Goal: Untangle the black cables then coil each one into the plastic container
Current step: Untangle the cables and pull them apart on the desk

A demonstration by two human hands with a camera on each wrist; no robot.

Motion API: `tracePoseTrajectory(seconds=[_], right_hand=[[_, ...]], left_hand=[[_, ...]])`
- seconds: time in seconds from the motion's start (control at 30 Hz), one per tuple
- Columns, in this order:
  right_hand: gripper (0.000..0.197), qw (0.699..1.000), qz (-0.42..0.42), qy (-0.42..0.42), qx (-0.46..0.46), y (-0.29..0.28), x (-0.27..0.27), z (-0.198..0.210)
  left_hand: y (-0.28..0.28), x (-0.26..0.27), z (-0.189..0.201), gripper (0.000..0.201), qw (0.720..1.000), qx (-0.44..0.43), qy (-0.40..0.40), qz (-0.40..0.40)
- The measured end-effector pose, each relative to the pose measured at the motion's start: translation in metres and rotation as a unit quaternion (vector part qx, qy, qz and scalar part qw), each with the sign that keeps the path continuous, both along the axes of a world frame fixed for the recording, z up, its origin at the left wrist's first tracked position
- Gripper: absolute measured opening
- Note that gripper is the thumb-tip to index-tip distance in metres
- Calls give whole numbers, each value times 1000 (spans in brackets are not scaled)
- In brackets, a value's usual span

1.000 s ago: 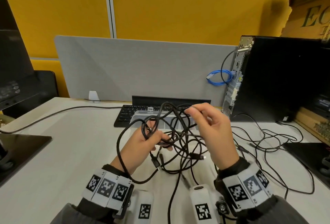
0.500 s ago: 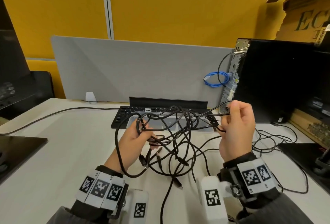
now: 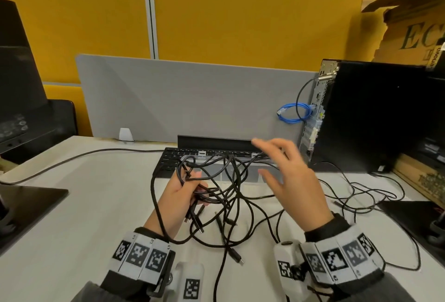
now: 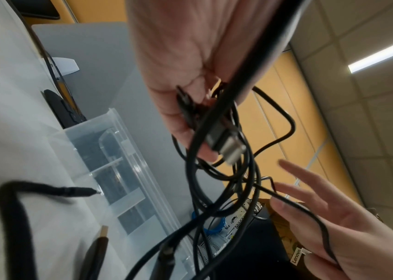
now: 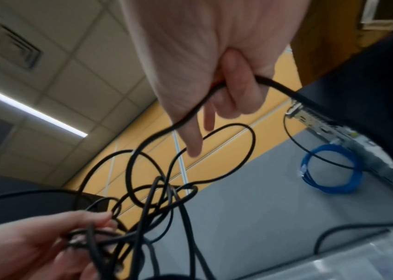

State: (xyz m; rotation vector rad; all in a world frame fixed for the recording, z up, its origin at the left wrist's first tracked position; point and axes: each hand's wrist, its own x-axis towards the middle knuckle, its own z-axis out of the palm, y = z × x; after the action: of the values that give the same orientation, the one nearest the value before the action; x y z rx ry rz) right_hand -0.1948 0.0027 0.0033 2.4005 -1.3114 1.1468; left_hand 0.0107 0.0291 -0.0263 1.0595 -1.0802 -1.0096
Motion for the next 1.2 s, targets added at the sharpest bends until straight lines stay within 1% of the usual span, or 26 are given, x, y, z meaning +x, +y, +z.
tracePoseTrajectory(seconds=[0.07,0.1,0.2,0.23,0.27,0.3,0.37,0.43,0.47,0.57,0.63,0.73,0.77,0.8,0.83,0.87,0.9,0.93,0.97,1.0,1.03,1.1,1.17,1.2], right_hand=[[35,998,9,64,6,1,4,-3],[30,997,15,81,4,1,4,-4],[36,991,45,119,-31,-2,2,-8],[36,993,57,100,-26,-1,0,-7],[34,996,72,52,-6,-1,-2,-4],[30,995,93,-20,26,0,-3,-2],[25,972,115,-191,68,-2,-6,4],[26,935,110,-330,76,-3,-10,8],[26,911,112,-388,84,-4,-10,8],[28,834,102,-533,99,-4,-11,8],[27,779,74,-616,92,-3,-14,11],[20,674,18,-733,87,-7,-33,15],[17,650,8,-753,102,-9,-40,15],[15,644,7,-755,123,-11,-44,16],[13,664,10,-733,148,-13,-46,16],[12,708,9,-684,177,-16,-46,14],[13,767,0,-608,206,-17,-44,12],[17,825,-12,-516,230,-18,-41,10],[20,871,-20,-422,249,-20,-37,6],[25,902,-26,-342,263,-21,-34,3],[32,921,-38,-280,268,-21,-32,0],[43,951,-62,-199,229,-17,-30,0],[45,972,-46,-128,194,-6,-24,9],[41,975,-23,-80,206,0,-18,15]], left_hand=[[1,0,1,11,1000,-6,8,-3],[1,0,1,11,1000,-10,9,-4],[1,2,2,13,1000,-15,11,17],[0,4,1,13,999,-9,12,29],[-1,7,1,13,999,1,14,41],[-3,11,0,13,998,13,18,52],[-6,16,-1,13,997,35,28,62],[-7,17,0,13,997,43,29,52],[-6,16,0,12,998,47,32,42],[-6,14,0,13,997,52,49,23],[-6,16,-1,12,997,47,54,26],[-6,21,-2,9,996,44,48,53],[-6,22,-2,9,996,47,45,57],[-6,21,-2,9,996,49,45,57],[-6,21,-2,9,996,52,49,53],[-7,20,-2,10,995,58,57,52],[-8,19,-3,10,994,64,66,56],[-8,19,-4,9,993,68,75,62],[-9,19,-4,8,992,68,84,69],[-9,20,-5,8,991,65,94,74],[-9,20,-4,9,990,60,104,76],[-9,20,-5,12,990,56,109,72],[-9,18,-5,15,991,57,105,63],[-9,18,-5,16,991,58,109,57]])
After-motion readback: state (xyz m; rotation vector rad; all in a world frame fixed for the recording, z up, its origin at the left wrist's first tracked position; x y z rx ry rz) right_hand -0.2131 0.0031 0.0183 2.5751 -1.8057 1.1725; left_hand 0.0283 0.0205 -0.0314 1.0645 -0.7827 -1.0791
